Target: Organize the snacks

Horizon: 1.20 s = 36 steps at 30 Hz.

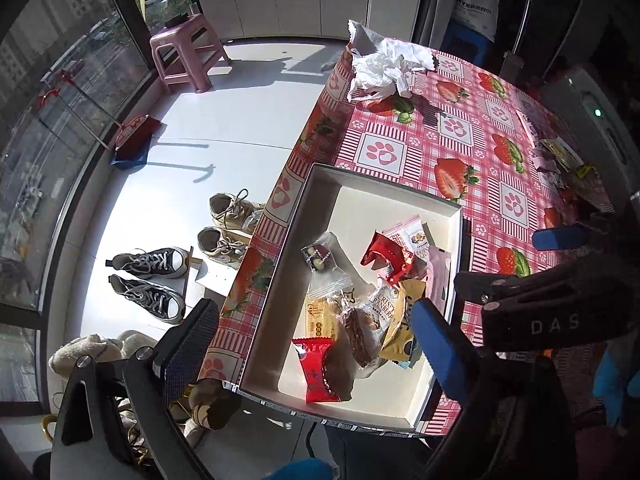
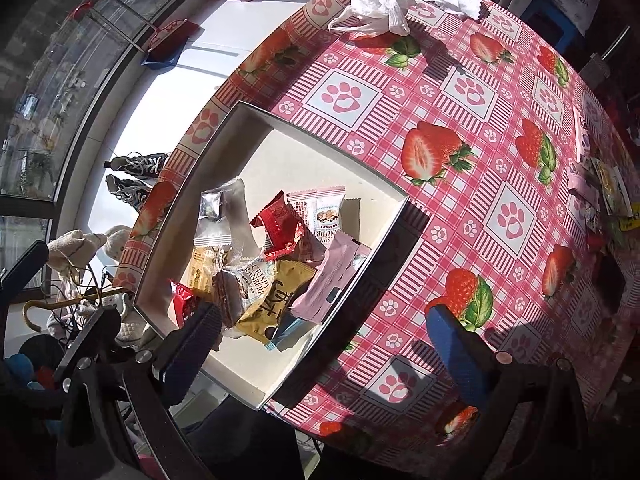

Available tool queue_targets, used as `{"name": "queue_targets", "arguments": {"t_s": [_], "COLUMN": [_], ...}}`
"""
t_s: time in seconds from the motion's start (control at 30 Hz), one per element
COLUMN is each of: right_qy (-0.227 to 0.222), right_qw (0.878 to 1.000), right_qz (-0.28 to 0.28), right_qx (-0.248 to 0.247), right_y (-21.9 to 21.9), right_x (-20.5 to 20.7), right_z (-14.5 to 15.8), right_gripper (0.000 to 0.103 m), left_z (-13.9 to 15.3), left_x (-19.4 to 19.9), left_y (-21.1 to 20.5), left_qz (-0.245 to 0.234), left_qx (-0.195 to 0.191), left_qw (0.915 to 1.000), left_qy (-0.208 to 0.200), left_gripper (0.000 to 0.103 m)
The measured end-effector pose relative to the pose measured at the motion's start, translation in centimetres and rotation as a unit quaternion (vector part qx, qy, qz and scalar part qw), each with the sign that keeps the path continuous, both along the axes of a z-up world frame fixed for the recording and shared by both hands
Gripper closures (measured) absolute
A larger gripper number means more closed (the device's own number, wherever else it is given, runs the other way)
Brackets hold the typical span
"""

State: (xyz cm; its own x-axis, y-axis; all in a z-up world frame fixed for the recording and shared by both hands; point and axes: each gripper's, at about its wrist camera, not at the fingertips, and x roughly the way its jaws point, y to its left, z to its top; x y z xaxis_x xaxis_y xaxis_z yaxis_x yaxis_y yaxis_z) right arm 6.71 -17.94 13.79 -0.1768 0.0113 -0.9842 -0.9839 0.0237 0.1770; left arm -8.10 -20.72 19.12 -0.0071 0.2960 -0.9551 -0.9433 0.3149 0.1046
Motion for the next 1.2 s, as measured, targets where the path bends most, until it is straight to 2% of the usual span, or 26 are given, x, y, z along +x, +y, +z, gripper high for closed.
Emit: {"name": "queue_targets", "arguments": {"t_s": [0.27, 0.43, 0.63, 0.77, 0.83, 0.9, 1.0, 1.07, 1.13, 1.17, 1.2], "right_qy": [-0.001, -0.006, 0.001, -0.009, -0.023, -0.049, -0.081, -0.091, -0.098, -0.099, -0.099], "right_qw": [1.000, 1.000, 1.000, 0.999, 0.998, 0.991, 0.963, 0.942, 0.932, 0.932, 0.938], "right_qz": [-0.001, 0.003, -0.018, -0.034, -0.051, -0.078, -0.125, -0.143, -0.143, -0.134, -0.119], "right_qx": [-0.015, -0.009, -0.016, -0.001, 0.031, 0.099, 0.226, 0.289, 0.320, 0.323, 0.310], "right_y": [-0.9, -1.1, -1.2, -1.2, -1.3, -1.3, -2.2, -2.9, -3.2, -3.1, -2.6], "right_x": [-0.2, -0.3, 0.5, 1.2, 1.9, 2.9, 4.7, 5.3, 5.3, 5.1, 4.6], "right_z": [-0.7, -0.4, -0.6, 0.1, 1.4, 4.4, 10.0, 12.6, 13.7, 13.7, 13.1], "right_gripper": [0.000, 0.000, 0.000, 0.000, 0.000, 0.000, 0.000, 0.000, 0.000, 0.000, 0.000], "left_z": [-1.2, -1.6, -1.7, -1.9, -2.0, -2.1, -2.2, -2.3, -2.3, -2.3, -2.4], "left_x": [0.0, 0.7, 1.7, 1.7, 1.6, 1.6, 1.9, 2.2, 2.6, 2.7, 2.9], "left_y": [-0.3, -0.5, -0.8, -0.8, -0.7, -0.7, -0.6, -0.7, -0.7, -0.7, -0.8], "left_qz": [0.003, -0.012, -0.034, -0.034, -0.032, -0.032, -0.036, -0.041, -0.048, -0.050, -0.053], "left_qx": [-0.029, -0.034, -0.037, -0.043, -0.047, -0.050, -0.053, -0.053, -0.052, -0.053, -0.054], "left_qw": [0.9994, 0.9987, 0.9976, 0.9973, 0.9971, 0.9970, 0.9967, 0.9964, 0.9962, 0.9960, 0.9958], "left_qy": [0.020, 0.037, 0.048, 0.049, 0.050, 0.048, 0.049, 0.050, 0.051, 0.052, 0.053], "left_gripper": [0.005, 0.005, 0.005, 0.005, 0.005, 0.005, 0.005, 0.005, 0.005, 0.005, 0.005]}}
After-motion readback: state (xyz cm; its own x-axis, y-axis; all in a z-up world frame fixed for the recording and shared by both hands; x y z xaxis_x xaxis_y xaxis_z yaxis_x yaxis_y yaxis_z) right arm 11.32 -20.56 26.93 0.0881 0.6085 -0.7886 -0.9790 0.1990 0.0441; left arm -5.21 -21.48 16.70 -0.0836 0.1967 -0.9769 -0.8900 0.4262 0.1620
